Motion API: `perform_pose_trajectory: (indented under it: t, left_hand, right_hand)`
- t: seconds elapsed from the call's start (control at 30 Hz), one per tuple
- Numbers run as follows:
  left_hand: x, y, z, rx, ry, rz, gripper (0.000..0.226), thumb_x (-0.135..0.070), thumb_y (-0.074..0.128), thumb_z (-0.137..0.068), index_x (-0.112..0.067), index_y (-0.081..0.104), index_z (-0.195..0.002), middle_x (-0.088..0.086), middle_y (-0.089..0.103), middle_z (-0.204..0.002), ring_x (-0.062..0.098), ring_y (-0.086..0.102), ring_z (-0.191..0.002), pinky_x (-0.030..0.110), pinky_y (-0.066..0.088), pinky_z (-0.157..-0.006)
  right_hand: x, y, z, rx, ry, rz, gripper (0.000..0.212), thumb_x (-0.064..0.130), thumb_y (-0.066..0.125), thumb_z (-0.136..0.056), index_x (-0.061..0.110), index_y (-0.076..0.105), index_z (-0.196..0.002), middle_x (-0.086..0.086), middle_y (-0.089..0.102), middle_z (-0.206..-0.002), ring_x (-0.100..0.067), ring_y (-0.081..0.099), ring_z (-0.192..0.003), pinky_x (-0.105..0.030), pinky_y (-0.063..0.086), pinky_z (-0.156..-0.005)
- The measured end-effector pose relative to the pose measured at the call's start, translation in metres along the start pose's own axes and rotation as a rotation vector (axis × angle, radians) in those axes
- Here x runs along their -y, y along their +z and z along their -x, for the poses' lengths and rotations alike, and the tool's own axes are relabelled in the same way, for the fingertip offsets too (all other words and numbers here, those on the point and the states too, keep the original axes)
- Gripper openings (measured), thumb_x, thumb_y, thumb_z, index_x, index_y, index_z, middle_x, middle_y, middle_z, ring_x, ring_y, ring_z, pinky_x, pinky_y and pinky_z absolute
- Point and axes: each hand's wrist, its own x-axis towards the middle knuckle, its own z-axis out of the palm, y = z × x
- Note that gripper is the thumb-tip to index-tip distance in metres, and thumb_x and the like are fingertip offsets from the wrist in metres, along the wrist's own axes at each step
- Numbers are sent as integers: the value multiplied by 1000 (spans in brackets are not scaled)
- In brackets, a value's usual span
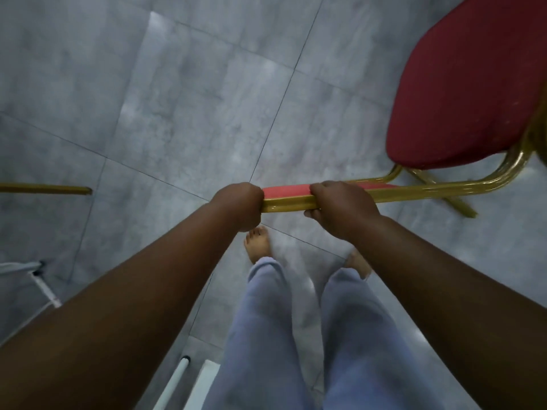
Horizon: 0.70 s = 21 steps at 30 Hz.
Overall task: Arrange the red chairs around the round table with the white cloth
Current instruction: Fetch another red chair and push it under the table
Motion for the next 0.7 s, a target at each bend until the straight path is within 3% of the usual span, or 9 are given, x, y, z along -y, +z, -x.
perform_pose_trajectory:
  t: [0.13, 0.27, 0.4, 0.5, 0.57, 0.7]
  left_hand:
    - [-58, -51, 64, 4, 9, -2, 28, -7, 60, -80, -13, 61, -108, 3, 56, -79, 21, 62, -71, 30, 55, -69]
    - [-133, -100, 138, -30, 66, -45, 17, -7, 58, -84, -11, 58, -100, 2, 47, -73, 22, 60, -74, 30, 53, -73]
    - [-200, -132, 205, -156, 162, -27, 13, -8, 58, -82, -13, 56, -94, 0, 45, -72, 19, 54, -67, 30, 50, -67]
    - [-228, -145, 243, -267, 276, -6, 37, -13, 55, -82, -18, 59, -118, 1, 61, -92, 20, 59, -76, 31, 51, -68]
    - [-228, -148, 259, -356, 330, 57, 56, -12, 55, -86, -24, 46, -140, 4, 65, -109, 23, 64, -91, 33, 55, -78]
    - [-198, -144, 264, -490, 227, 175, 62, -11, 64, -85, -23, 44, -143, 8, 65, -124, 24, 65, -104, 36, 55, -90]
  right_hand:
    - [14, -51, 61, -146, -14, -82, 34, 46, 62, -85, 20, 61, -107, -3, 69, -98, -24, 63, -81, -39, 53, -71]
    - [6, -106, 131, -233, -51, -123, 30, 47, 64, -84, 22, 63, -100, 1, 69, -91, -21, 61, -75, -33, 46, -65]
    - [-24, -158, 210, -297, -77, -152, 30, 48, 65, -83, 21, 64, -98, 2, 69, -85, -19, 62, -72, -34, 47, -61]
    - [-48, -193, 264, -344, -46, -176, 28, 44, 67, -83, 21, 65, -97, 2, 69, -84, -15, 61, -70, -33, 48, -61]
    - [-66, -214, 294, -390, -12, -213, 27, 41, 70, -81, 21, 67, -98, 3, 69, -85, -15, 62, -73, -35, 50, -64]
    - [-105, -240, 348, -466, 72, -265, 28, 36, 74, -78, 20, 69, -100, 3, 71, -85, -15, 64, -74, -38, 51, -66]
